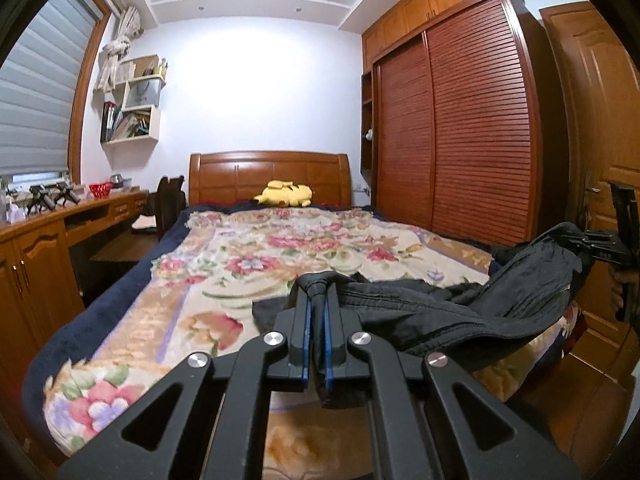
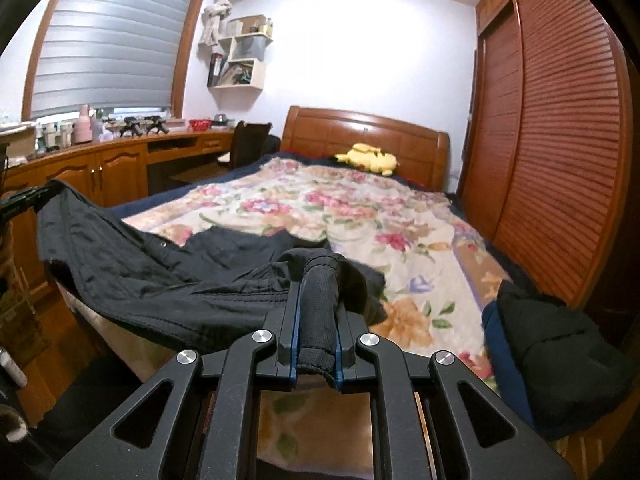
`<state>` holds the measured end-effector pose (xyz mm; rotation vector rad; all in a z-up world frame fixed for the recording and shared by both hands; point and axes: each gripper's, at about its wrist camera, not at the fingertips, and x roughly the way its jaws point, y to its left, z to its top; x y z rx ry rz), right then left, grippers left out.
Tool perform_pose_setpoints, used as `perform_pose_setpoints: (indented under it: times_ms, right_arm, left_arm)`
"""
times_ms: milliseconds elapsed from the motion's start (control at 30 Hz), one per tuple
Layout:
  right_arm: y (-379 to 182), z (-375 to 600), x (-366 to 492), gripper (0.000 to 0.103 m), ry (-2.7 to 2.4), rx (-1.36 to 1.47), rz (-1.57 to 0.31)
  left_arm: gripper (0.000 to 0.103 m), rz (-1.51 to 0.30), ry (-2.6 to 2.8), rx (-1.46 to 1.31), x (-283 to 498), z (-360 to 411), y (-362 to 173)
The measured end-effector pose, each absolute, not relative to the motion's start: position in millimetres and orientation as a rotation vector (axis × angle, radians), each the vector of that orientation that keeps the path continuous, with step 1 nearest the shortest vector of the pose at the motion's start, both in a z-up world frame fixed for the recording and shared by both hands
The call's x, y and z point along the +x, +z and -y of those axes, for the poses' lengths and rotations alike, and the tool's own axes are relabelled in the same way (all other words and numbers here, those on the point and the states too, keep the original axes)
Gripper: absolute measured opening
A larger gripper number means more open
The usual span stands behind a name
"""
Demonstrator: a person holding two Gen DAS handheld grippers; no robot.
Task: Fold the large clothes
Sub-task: 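Lift the jacket with both grippers and fold it over toward the collar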
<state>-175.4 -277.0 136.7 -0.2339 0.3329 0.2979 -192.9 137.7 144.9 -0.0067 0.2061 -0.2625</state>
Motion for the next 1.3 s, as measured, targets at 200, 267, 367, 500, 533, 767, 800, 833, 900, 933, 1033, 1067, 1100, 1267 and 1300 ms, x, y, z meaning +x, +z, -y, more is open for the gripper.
perform_pose_setpoints:
  times_ms: [200,267,367,500,533,767,800,833,900,933,1033,1067,1100,1267,1300]
  right_arm:
    - [157,273,-180,0.010,0.297,-0.251,-0.296]
    - [160,272,-177,0.010,0.297,-0.255,-0.288]
    - [160,269,-160,0.010,0.289,-0.261,-0.304]
    - [142,266,-126,0.010,0.268,-0.281,-0.366]
    - [132,264,-115,0.010,0.262,-0.289,-0.389]
    - [62,256,-62,0.010,0.264,-0.302,-0.519]
    - [52,255,-54,0.010,0.269,-0.296,-0.537]
    - [40,254,-46,0.010,0.270,-0.294,-0.554]
    - [25,254,-33,0.010,0.269,-0.298,-0.577]
    - [19,255,-27,0.010,0.271,-0.296,-0.586]
    - [5,257,-6,0.010,0.276,-0.279,-0.602]
    - [4,258,-1,0.010,0.279,-0.274,-0.602]
    - [2,259,6,0.010,0.280,-0.270,-0.603]
    - [5,257,49,0.010,0.277,-0.277,-0.607]
    - [7,257,59,0.010,0.275,-0.278,-0.606]
  left_arm:
    - [0.002,-0.183,-0.253,-0.005,-187,-143,162]
    - [0.002,-0.193,-0.252,-0.011,-177,-144,164]
    - [0.002,-0.217,-0.235,0.000,-159,-142,160]
    - [0.002,-0.281,-0.207,0.016,-124,-138,135]
    - [0.002,-0.296,-0.204,0.019,-116,-137,128]
    - [0.002,-0.406,-0.185,0.036,-61,-127,74]
    - [0.003,-0.418,-0.182,0.040,-54,-126,67]
    - [0.003,-0.428,-0.180,0.043,-49,-125,62]
    - [0.003,-0.449,-0.175,0.053,-34,-123,53]
    - [0.003,-0.460,-0.172,0.058,-25,-121,48]
    - [0.003,-0.488,-0.166,0.064,-4,-121,38]
    - [0.003,-0.496,-0.164,0.065,3,-120,34]
    - [0.003,-0.506,-0.161,0.065,14,-119,31]
    - [0.003,-0.539,-0.150,0.056,61,-118,24]
    - [0.003,-0.541,-0.145,0.054,73,-117,24]
